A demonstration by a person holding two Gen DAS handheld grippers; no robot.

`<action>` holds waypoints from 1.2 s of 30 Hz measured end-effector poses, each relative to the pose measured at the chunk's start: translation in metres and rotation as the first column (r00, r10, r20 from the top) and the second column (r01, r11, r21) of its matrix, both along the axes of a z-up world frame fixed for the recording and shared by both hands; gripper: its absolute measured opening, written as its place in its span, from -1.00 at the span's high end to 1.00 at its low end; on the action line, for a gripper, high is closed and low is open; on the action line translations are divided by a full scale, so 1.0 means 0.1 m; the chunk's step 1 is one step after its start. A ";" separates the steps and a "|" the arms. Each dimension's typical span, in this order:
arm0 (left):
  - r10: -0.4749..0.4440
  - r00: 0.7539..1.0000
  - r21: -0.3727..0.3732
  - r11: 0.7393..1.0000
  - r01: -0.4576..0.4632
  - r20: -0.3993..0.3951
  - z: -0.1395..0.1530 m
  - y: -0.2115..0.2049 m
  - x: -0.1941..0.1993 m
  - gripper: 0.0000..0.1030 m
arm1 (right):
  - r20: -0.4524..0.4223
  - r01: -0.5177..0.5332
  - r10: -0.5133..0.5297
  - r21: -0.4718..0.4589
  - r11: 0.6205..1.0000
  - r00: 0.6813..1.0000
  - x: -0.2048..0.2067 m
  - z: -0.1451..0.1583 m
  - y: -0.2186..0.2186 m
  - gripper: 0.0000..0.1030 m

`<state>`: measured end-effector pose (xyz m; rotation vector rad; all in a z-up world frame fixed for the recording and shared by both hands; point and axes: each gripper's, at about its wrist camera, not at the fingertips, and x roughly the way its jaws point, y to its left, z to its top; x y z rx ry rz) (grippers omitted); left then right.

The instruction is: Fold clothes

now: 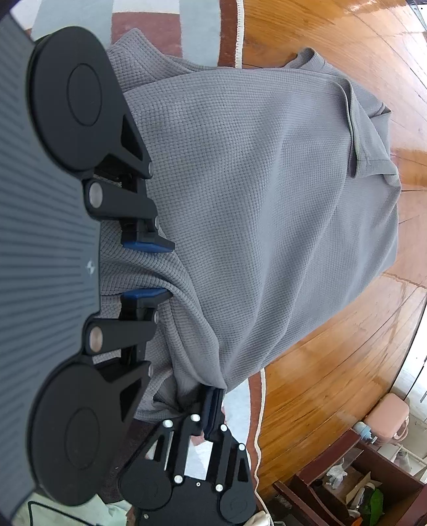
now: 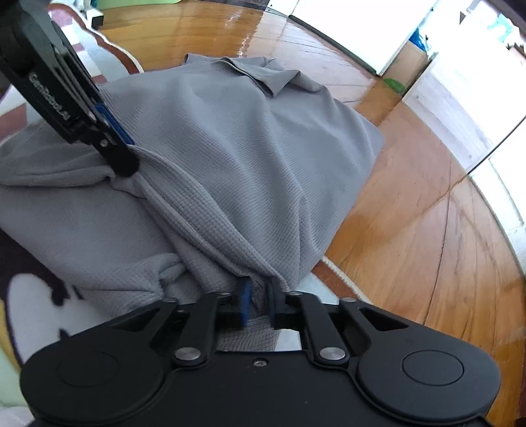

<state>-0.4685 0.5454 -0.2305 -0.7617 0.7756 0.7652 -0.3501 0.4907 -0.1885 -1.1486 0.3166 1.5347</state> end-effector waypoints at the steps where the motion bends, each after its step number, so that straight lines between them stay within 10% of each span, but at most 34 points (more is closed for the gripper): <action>1: 0.001 1.000 -0.005 1.000 -0.001 -0.004 0.01 0.00 -0.01 0.55 | 0.006 -0.001 0.001 0.008 1.000 1.000 -0.02 0.04 -0.04 0.95; 7: -0.134 0.991 -0.107 0.986 0.131 -0.023 0.19 -0.40 -0.22 0.61 | -0.195 0.056 -0.062 -0.035 0.998 0.979 0.21 0.63 -0.59 0.95; 11: -0.243 0.962 -0.172 0.960 0.220 -0.124 0.02 -0.82 -0.28 0.61 | -0.159 0.002 -0.026 -0.148 0.989 0.987 0.29 0.53 -0.99 0.96; 17: -0.258 0.933 0.099 0.952 0.290 -0.252 0.27 -0.90 -0.03 -0.01 | -0.154 0.071 -0.092 -0.132 0.989 0.984 0.36 0.43 -1.00 0.93; 25: -0.246 0.860 0.214 0.904 0.369 -0.446 0.19 -1.04 0.12 -0.25 | -0.282 -0.047 0.015 -0.108 0.993 0.959 0.32 0.61 -1.14 0.59; 31: -0.207 0.933 0.249 0.926 0.284 -0.294 0.38 -0.92 -0.02 -0.30 | -0.363 -0.113 0.092 -0.036 0.993 0.927 0.32 0.68 -1.01 -0.07; 36: -0.331 0.888 0.115 0.917 0.383 -0.319 0.08 -0.88 0.16 -0.22 | -0.547 -0.125 -0.042 -0.265 0.956 0.836 0.34 0.26 -0.66 0.08</action>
